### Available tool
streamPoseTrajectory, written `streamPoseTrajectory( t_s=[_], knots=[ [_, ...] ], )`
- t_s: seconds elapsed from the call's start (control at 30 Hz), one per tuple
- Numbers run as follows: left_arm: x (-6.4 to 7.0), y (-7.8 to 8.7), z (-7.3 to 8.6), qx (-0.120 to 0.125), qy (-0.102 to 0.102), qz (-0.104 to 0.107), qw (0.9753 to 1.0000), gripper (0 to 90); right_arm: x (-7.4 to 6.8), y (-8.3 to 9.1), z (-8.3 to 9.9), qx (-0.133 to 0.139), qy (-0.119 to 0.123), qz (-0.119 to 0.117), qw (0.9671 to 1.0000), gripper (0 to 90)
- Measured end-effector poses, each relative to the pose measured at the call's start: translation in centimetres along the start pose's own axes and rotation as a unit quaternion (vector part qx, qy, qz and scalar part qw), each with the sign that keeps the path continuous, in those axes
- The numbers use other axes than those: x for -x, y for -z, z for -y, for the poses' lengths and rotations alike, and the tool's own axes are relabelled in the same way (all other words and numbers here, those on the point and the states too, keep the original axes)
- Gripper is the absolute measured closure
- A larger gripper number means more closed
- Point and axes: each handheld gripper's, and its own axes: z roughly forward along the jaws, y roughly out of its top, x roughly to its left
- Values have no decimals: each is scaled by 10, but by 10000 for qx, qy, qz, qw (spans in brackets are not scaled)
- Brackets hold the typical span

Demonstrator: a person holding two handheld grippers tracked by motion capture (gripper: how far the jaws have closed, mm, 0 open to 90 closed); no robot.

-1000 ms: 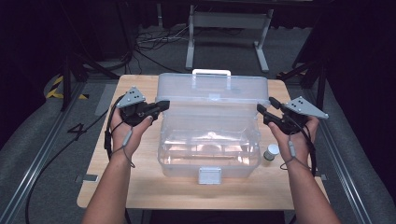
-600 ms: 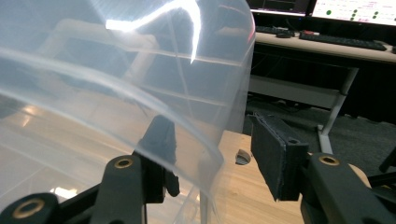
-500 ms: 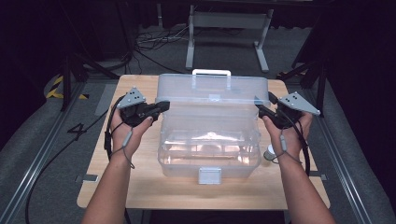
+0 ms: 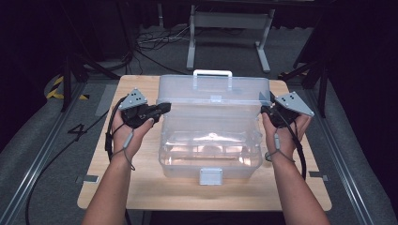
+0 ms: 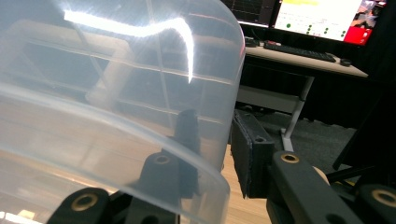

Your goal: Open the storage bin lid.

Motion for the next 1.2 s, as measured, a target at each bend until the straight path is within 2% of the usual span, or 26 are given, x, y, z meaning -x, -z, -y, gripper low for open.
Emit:
streamPoseTrajectory(
  t_s=[0.13,0.23,0.3,0.4,0.47,0.67,0.77,0.87,1.2],
  knots=[
    [-1,2,1,-44,-50,13,10000,830,-1,-1,0,22,-85,75,9999,741],
    [-1,7,2,-63,-62,39,10000,819,-7,-3,0,128,37,266,9996,739],
    [-1,8,2,-86,-78,47,9999,815,-7,-4,0,157,47,299,9994,739],
    [-2,11,5,-182,-140,54,9997,782,-4,-6,-1,160,-108,249,9995,750],
    [-3,12,6,-223,-180,29,9996,769,-3,-7,-1,147,-116,234,9995,751],
    [-6,17,10,-280,-99,-55,9995,732,-1,-10,-4,117,-168,213,9996,754],
    [-8,20,13,-313,-70,-91,9994,712,-2,-13,-7,135,-69,258,9996,751],
    [-10,22,15,-349,-39,-140,9993,704,-2,-15,-8,179,-76,269,9994,743],
    [-23,29,29,-470,216,-326,9981,686,4,-23,-12,54,-71,312,9995,820]
  ],
)
